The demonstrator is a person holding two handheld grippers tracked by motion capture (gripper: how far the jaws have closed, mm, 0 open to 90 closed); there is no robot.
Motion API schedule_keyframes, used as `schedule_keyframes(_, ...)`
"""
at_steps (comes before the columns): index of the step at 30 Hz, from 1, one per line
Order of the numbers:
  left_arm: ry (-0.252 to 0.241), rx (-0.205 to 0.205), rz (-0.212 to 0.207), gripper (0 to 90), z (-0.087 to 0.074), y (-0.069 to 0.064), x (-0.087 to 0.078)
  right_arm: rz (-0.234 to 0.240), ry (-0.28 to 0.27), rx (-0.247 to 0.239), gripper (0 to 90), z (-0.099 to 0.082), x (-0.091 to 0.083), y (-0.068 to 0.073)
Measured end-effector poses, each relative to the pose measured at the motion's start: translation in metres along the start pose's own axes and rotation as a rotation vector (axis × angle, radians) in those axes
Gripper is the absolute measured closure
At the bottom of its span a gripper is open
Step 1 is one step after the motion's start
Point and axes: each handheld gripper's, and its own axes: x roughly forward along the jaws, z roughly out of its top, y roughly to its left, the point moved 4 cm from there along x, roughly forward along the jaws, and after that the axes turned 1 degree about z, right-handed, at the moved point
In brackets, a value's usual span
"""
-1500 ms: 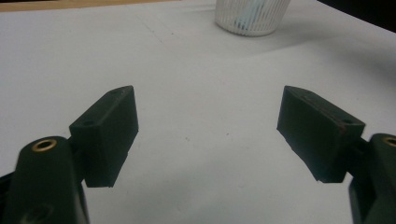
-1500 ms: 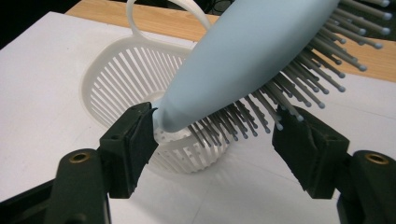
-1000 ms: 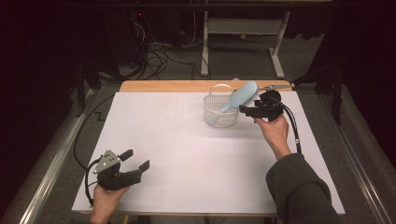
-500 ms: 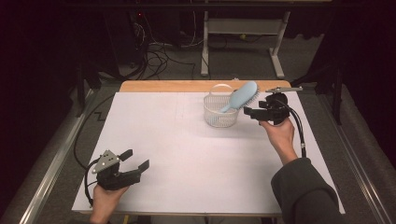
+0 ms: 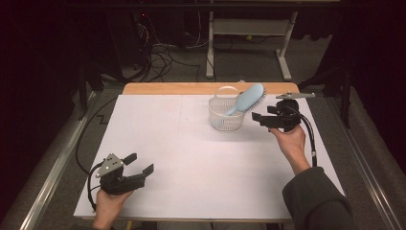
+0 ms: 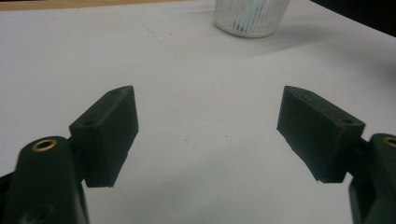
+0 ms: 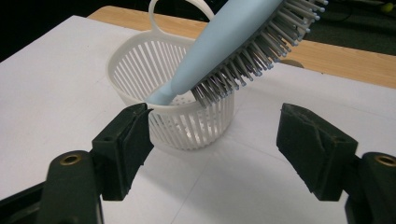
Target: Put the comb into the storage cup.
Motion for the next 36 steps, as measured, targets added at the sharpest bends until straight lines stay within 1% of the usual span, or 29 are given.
schedule_keyframes(5, 0.0, 0.0, -0.001, 19.9, 0.0, 0.0, 0.0, 0.0, -0.008, -0.001, 26.5, -0.002, -0.004, 0.0)
schedule_keyframes(8, 0.001, 0.004, -0.002, 19.9, 0.001, 0.0, 0.001, 0.005, -0.019, -0.009, 26.5, -0.002, -0.008, 0.001)
schedule_keyframes(17, -0.001, -0.001, -0.001, 19.9, 0.001, 0.0, 0.001, 0.013, -0.028, -0.025, 26.3, -0.008, -0.018, 0.004)
schedule_keyframes(21, 0.0, -0.003, -0.002, 19.9, 0.001, 0.0, 0.001, 0.016, -0.039, -0.025, 26.3, -0.009, -0.024, 0.004)
schedule_keyframes(31, -0.002, -0.009, -0.002, 19.9, 0.001, 0.001, 0.001, 0.029, -0.071, -0.05, 25.9, -0.013, -0.038, 0.008)
schedule_keyframes(36, -0.002, -0.005, -0.003, 19.9, 0.001, 0.001, 0.001, 0.029, -0.089, -0.045, 25.8, -0.014, -0.045, 0.008)
